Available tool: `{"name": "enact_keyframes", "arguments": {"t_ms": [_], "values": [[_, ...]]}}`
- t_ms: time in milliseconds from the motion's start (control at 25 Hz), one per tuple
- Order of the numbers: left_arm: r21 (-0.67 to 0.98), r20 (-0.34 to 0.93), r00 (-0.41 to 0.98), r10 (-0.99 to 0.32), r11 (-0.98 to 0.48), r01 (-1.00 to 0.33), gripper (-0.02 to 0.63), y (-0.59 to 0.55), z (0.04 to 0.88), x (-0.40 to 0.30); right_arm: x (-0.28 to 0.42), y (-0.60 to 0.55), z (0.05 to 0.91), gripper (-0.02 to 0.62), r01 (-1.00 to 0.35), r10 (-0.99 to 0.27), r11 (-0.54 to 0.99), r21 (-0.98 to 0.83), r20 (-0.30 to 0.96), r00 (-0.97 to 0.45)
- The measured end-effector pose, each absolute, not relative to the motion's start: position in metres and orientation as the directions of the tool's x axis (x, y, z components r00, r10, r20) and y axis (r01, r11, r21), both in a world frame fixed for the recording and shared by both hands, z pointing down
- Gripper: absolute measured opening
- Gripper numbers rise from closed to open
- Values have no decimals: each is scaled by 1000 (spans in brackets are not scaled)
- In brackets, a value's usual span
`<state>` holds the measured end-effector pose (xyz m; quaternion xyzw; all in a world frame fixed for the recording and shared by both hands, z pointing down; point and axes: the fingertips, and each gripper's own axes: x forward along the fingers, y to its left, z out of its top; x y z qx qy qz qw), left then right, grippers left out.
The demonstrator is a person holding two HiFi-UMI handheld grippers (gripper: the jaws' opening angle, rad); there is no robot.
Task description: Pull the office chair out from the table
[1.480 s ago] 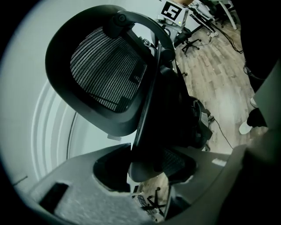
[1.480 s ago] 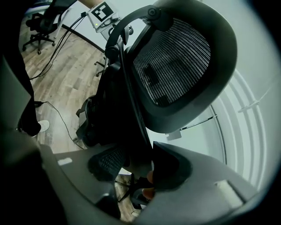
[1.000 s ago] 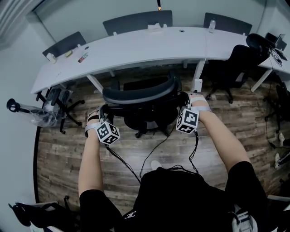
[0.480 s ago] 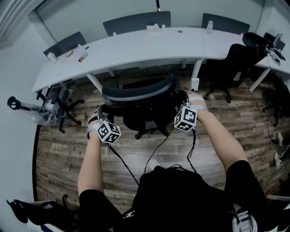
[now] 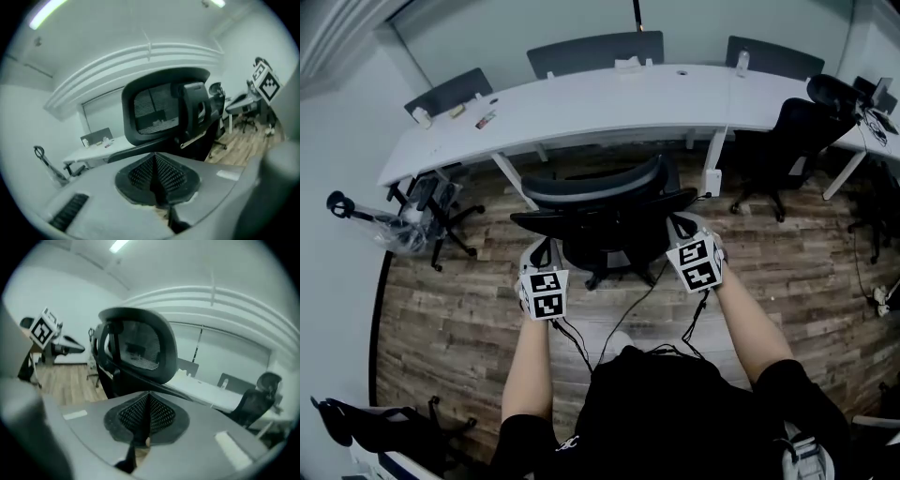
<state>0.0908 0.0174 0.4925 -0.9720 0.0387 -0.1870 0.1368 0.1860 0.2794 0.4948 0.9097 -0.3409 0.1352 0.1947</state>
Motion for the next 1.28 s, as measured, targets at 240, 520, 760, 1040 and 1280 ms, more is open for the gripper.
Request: {"name": "enact_keyframes", "arguments": {"t_ms": [240,520,760,1040,1280], "values": [[-53,275,960,-54,-998,-41,8,85,473,61,132,264,461,5,-695,-676,-719,16,217,704],[27,241,970,-42,-998,-50,9,115,453,36,97,260,432,5,-707,-700,-707,-3,142,700],[-10,240,969,-61,-998,-61,9,121,450,30,86,260,424,5,-708,-697,-705,49,140,704],[32,244,968,-54,-997,-64,9,121,453,31,93,264,438,5,-679,-659,-730,77,186,729],[12,243,968,-60,-998,-65,9,120,449,34,100,264,438,6,-679,-659,-729,81,186,729]]}}
